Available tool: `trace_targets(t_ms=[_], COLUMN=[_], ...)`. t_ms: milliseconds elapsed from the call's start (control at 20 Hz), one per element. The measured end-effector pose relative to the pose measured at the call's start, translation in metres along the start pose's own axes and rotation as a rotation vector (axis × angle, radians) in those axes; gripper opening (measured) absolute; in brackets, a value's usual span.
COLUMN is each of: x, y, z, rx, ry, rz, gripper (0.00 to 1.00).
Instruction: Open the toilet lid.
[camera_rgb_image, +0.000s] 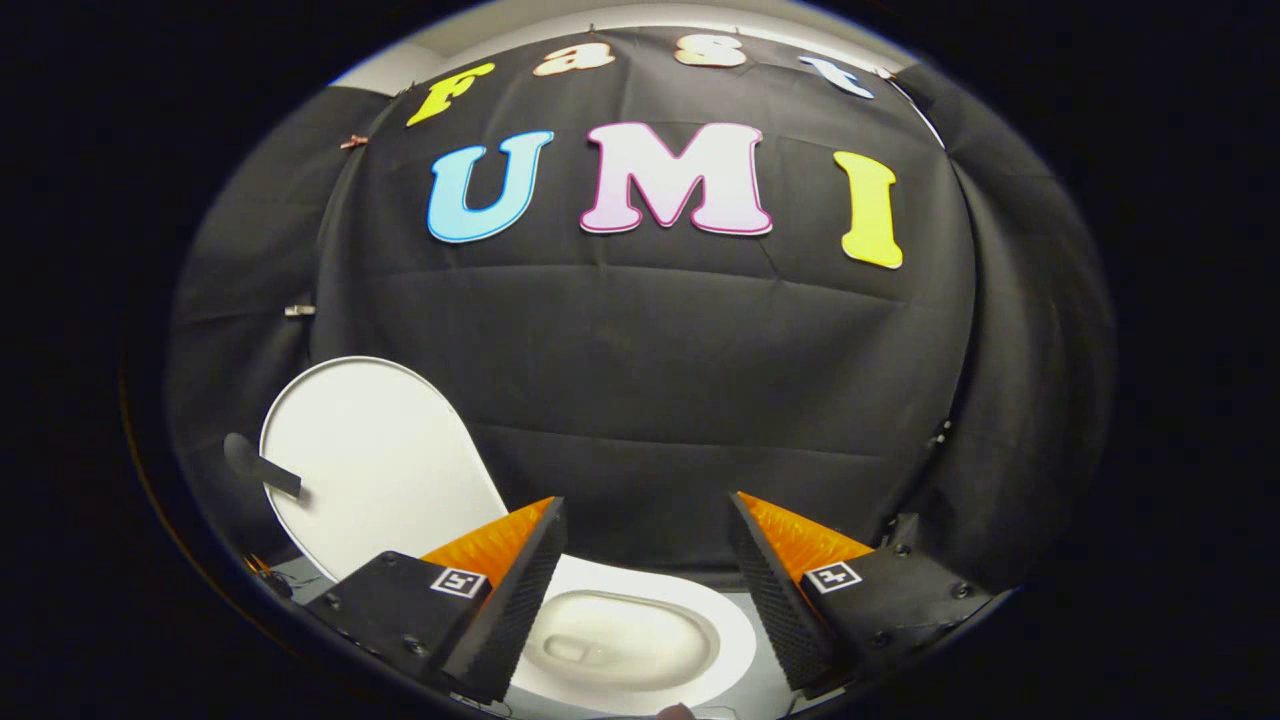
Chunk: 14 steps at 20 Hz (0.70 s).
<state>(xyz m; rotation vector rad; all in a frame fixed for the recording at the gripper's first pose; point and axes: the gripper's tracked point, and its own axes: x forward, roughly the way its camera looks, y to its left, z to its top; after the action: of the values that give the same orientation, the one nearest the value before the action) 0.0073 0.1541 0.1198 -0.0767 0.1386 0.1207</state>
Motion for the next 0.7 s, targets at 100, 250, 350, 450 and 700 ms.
trace_targets(t_ms=[100, 250, 350, 450, 700], x=[0.002, 0.001, -0.001, -0.003, -0.004], y=[-0.016, -0.047, -0.06, -0.075, -0.088], z=[-0.013, -0.021, -0.026, -0.035, -0.06], rx=[0.079, 0.134, 0.166, 0.16, 0.182], ry=[-0.027, -0.104, -0.147, -0.174, -0.189], rz=[0.008, -0.018, -0.025, -0.047, -0.055], gripper=[0.99, 0.99, 0.99, 0.99, 0.99])
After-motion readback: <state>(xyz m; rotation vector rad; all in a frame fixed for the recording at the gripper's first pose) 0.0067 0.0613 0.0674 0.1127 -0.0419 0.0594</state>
